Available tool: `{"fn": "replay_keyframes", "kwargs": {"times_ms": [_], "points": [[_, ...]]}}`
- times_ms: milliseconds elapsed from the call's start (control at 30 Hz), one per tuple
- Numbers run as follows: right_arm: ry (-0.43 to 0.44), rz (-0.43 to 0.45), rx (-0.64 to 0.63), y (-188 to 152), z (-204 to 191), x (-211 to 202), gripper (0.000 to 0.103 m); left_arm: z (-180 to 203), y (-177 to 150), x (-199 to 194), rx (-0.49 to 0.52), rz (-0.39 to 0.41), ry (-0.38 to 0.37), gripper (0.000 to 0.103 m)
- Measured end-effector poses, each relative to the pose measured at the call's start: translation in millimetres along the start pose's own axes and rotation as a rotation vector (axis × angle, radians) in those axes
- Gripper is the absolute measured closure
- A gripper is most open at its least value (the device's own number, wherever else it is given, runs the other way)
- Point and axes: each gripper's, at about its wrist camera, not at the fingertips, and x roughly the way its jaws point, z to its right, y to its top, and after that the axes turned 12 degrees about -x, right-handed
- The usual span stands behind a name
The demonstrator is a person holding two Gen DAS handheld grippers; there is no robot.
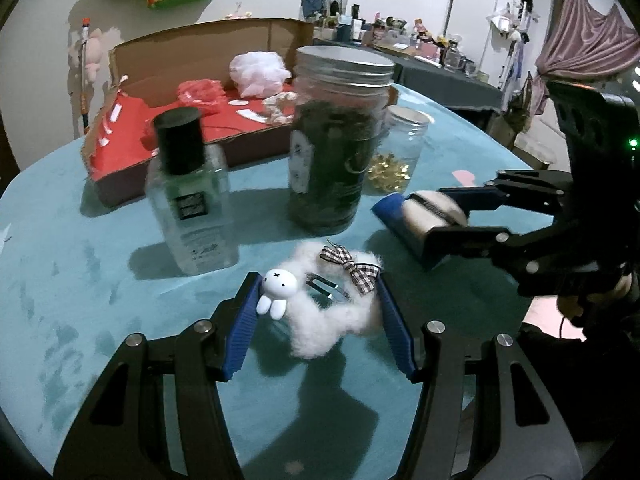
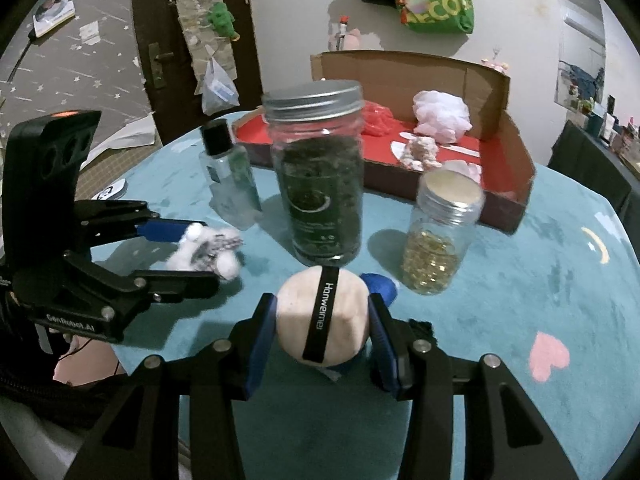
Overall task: Organize soft objects
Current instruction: 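Lift and carry the plush bunny and powder puff over the box with both tools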
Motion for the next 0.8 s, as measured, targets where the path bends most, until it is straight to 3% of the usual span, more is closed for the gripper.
{"fn": "replay_keyframes", "kwargs": {"times_ms": [400, 567, 800], "points": [[-0.127, -0.031, 0.09, -19.8, 60.4, -21.4, 0.054, -72.8, 6.4, -15.9, -0.1, -0.011, 0.139, 0.047], [-0.16, -0.041, 0.082, -9.7, 90.8, -17.9, 0.054, -99.7, 33.4, -7.7, -0.099, -0.016, 0.141, 0.047], [-0.085, -0.02, 0.083, 14.9, 123.7, -11.6, 0.054, -118.8, 71.0, -2.6, -0.066, -0.011, 0.094, 0.047]]}}
